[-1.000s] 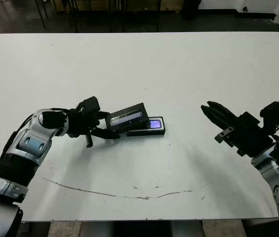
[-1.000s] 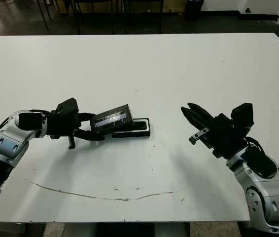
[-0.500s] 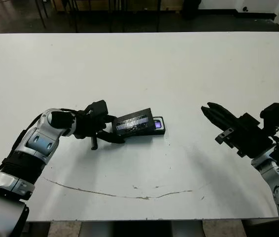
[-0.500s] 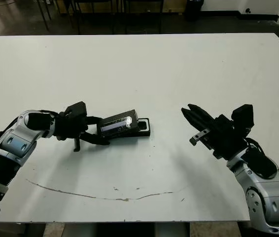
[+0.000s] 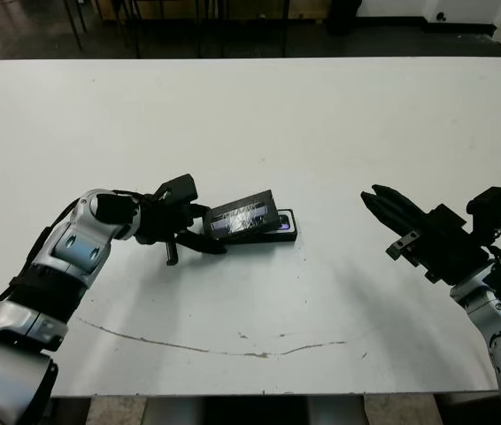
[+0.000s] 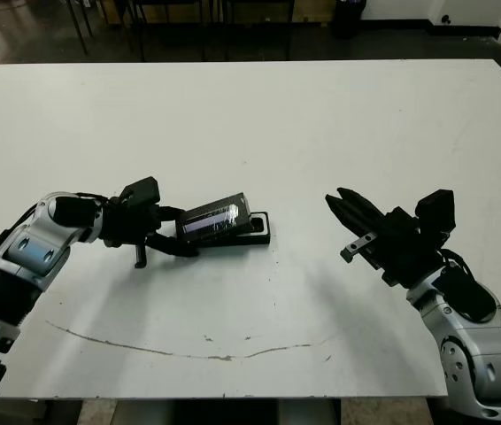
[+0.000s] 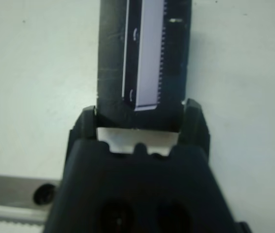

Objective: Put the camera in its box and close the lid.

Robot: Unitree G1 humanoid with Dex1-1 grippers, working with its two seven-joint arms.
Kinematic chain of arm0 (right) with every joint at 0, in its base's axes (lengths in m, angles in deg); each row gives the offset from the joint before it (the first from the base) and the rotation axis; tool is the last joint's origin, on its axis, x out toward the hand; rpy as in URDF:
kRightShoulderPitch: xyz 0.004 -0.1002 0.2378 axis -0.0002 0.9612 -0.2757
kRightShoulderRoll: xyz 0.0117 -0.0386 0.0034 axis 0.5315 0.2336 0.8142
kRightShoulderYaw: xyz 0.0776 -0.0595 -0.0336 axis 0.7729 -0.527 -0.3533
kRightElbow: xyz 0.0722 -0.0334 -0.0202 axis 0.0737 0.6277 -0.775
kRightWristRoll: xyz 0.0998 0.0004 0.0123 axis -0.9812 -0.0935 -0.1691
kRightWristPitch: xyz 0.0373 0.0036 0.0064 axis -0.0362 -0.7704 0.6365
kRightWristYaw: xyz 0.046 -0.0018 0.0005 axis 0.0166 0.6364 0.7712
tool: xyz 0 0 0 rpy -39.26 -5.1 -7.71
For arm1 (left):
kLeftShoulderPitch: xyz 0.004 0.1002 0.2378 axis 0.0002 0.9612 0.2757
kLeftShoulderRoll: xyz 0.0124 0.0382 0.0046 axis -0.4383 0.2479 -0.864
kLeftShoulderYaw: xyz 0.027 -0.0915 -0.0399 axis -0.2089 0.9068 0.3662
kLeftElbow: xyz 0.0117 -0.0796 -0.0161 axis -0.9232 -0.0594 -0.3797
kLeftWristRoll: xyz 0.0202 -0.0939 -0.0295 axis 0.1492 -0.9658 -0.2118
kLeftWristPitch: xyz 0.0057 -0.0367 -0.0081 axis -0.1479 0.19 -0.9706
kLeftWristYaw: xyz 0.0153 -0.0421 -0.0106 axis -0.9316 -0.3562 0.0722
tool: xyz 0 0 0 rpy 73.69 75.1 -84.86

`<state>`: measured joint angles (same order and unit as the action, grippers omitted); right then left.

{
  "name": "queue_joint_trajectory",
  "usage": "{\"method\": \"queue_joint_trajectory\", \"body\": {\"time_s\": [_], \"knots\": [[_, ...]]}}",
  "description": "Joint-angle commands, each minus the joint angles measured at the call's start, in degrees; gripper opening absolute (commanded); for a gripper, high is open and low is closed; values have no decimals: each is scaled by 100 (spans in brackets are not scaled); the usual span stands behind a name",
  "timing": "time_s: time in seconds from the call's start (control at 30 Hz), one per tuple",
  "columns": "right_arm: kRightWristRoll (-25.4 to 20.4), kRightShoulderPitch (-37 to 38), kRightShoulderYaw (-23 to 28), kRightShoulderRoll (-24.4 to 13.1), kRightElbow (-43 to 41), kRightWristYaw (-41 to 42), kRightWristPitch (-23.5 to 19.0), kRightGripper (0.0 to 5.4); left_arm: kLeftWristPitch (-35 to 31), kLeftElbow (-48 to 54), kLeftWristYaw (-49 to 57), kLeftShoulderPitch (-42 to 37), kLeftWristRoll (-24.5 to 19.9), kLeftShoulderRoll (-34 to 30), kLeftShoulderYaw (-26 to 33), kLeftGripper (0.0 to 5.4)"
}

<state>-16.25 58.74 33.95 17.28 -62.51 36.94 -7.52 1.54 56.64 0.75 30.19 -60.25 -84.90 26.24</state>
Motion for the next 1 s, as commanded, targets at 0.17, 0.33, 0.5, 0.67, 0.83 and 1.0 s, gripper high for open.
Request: {"method": "queue_joint_trajectory", "body": {"time_s": [0.17,0.33,0.5,0.67,0.83,1.0], "knots": [[36,102,8,-13,43,42,42,0,183,-593,5,-263,203,164,-131,76],[13,103,7,13,107,83,109,0,347,-860,20,-382,288,258,-175,76],[23,113,-6,22,111,102,141,0,283,-1048,-110,-549,325,354,-278,76],[14,127,-8,20,96,85,121,0,87,-1170,-271,-746,341,491,-315,76],[16,157,-6,37,74,50,112,0,105,-1529,-484,-964,255,686,-259,76],[2,177,5,30,78,83,147,0,73,-1734,-703,-1151,242,839,-243,76]]}}
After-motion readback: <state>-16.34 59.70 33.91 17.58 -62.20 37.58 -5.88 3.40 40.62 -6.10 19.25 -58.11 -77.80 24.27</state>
